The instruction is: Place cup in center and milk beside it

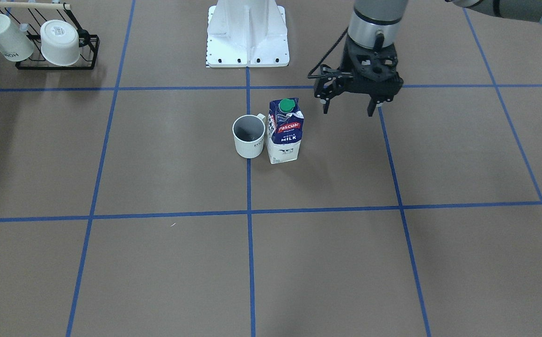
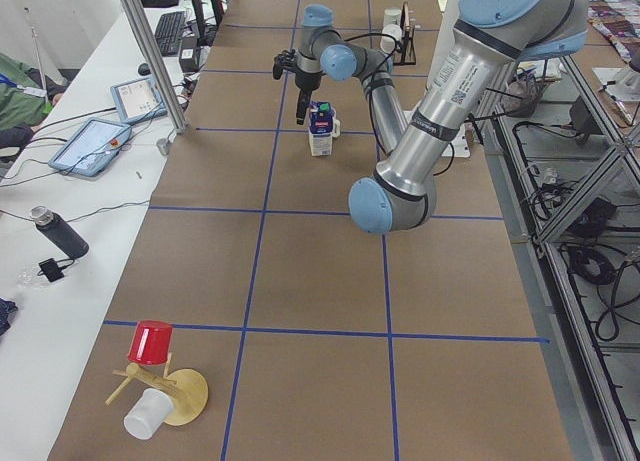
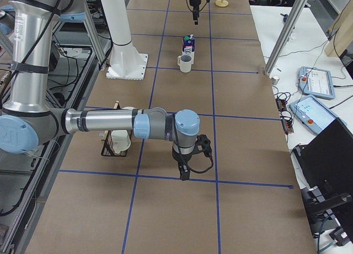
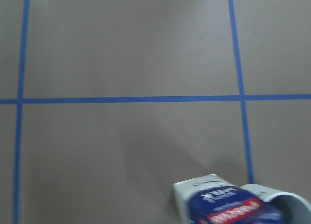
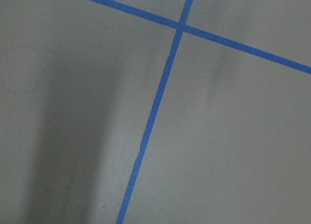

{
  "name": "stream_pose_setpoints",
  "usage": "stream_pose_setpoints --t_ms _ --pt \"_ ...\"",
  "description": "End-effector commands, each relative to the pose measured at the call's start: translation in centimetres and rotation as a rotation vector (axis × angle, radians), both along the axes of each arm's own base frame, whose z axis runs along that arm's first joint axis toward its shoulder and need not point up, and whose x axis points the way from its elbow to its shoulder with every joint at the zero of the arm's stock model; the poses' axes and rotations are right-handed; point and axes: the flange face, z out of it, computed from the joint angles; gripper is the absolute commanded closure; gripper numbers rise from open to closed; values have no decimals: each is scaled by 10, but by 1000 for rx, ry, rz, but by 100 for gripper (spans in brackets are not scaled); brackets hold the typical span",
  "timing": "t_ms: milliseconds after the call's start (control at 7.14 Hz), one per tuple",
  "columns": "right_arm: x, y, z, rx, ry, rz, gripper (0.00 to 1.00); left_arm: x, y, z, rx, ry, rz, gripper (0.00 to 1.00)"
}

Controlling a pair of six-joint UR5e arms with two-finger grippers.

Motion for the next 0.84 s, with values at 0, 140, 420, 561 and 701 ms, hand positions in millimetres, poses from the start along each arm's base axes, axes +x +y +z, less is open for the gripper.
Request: stream_pose_setpoints --t_ms 0,140,420,561,701 --pt "0 0 2 -3 0 0 0 -125 -42 98 60 -76 141 2" --pt "0 0 4 -6 0 0 0 -194 -59 153 45 -91 166 2" --pt "0 -1 5 -10 0 0 0 -331 -79 281 37 -126 245 2" --pt "0 -1 5 -10 0 0 0 -359 -67 340 -23 -108 247 2" --pt "0 -1 5 -8 0 0 0 -360 -46 411 -152 -98 252 2"
